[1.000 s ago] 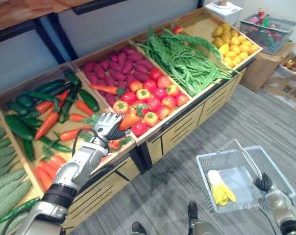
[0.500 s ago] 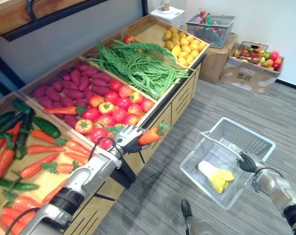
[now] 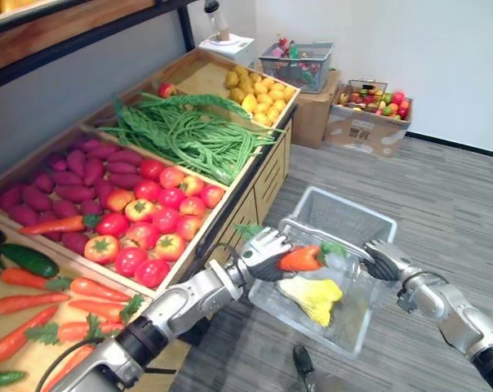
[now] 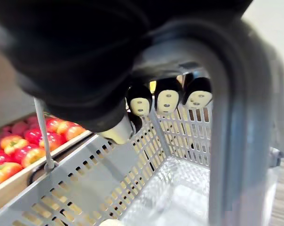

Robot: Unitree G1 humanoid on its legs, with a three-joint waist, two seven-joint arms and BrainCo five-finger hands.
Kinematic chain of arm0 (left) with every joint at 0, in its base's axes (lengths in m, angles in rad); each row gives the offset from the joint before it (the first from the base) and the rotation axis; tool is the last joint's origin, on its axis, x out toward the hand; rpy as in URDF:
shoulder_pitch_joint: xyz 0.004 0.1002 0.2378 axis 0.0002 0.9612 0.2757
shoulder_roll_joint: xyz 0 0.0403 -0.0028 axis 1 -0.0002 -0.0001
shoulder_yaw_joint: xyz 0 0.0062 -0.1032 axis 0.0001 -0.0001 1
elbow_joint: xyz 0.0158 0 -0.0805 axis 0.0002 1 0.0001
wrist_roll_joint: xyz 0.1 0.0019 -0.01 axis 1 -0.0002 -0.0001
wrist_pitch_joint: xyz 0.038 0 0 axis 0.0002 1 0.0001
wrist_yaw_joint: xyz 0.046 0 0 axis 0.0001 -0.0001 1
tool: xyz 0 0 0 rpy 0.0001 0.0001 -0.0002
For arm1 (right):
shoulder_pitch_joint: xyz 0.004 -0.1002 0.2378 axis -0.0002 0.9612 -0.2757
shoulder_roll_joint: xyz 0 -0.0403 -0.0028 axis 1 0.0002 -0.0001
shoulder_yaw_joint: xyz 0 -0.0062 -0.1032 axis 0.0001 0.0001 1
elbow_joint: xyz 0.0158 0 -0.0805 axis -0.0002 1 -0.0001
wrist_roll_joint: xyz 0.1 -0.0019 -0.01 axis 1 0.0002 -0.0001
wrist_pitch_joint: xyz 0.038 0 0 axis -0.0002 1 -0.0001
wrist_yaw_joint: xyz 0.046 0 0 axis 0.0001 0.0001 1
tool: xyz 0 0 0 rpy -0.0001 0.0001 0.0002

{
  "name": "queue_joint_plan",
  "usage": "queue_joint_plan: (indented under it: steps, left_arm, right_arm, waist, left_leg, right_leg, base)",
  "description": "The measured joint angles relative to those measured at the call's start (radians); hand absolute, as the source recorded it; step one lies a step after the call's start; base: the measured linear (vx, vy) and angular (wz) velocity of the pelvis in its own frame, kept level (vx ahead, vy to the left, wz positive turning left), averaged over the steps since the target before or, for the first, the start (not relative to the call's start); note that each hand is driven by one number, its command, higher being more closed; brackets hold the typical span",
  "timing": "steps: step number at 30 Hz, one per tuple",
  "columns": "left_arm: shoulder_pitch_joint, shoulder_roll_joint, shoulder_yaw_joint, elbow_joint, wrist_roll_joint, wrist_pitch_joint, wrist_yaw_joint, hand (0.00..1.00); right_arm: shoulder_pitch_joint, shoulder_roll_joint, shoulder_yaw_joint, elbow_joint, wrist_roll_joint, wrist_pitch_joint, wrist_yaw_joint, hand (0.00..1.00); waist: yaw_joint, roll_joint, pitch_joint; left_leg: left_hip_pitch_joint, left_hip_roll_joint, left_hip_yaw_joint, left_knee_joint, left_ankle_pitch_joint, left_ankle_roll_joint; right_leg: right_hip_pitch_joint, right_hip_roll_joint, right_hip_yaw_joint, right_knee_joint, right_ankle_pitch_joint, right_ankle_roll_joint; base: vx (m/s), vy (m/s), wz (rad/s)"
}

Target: Pick vegetable in the basket

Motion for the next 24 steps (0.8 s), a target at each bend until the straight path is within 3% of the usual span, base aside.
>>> queue_joint_plan:
  steps: [5, 12, 17, 24]
  left_arm:
    - [-0.010, -0.016, -0.063, -0.039, -0.036, -0.020, -0.007, 1.00]
    - [-0.016, -0.016, -0.128, -0.041, -0.037, -0.040, -0.023, 1.00]
    - [-0.016, -0.016, -0.140, -0.040, -0.037, -0.048, -0.035, 1.00]
    - [-0.024, -0.030, -0.174, 0.011, -0.035, -0.050, -0.039, 1.00]
  right_arm:
    - [-0.034, -0.067, 0.071, -0.082, 0.037, -0.017, -0.001, 1.00]
    - [-0.077, -0.151, 0.140, -0.163, 0.074, -0.038, 0.002, 1.00]
    - [-0.100, -0.173, 0.155, -0.184, 0.083, -0.049, 0.008, 1.00]
    - [-0.102, -0.197, 0.157, -0.201, 0.113, -0.050, 0.017, 1.00]
  waist:
    - [-0.003, 0.020, -0.020]
    - [-0.006, 0.024, -0.023]
    - [-0.024, 0.038, -0.036]
    - [-0.026, 0.038, -0.039]
  left_leg:
    - [0.016, 0.035, 0.040, 0.067, -0.035, -0.012]
    - [0.022, 0.073, 0.072, 0.133, -0.065, -0.021]
    - [0.018, 0.087, 0.082, 0.153, -0.072, -0.023]
    - [0.018, 0.095, 0.084, 0.164, -0.073, -0.024]
  right_leg:
    - [0.000, 0.024, 0.033, 0.007, 0.000, 0.000]
    - [-0.008, 0.047, 0.059, 0.013, 0.002, -0.003]
    - [-0.017, 0.054, 0.060, 0.015, 0.004, -0.005]
    - [-0.017, 0.058, 0.060, 0.015, 0.007, -0.009]
  base:
    - [-0.10, -0.028, -0.23]
    - [-0.11, -0.045, -0.16]
    - [-0.08, -0.044, -0.05]
    - [-0.08, -0.039, -0.01]
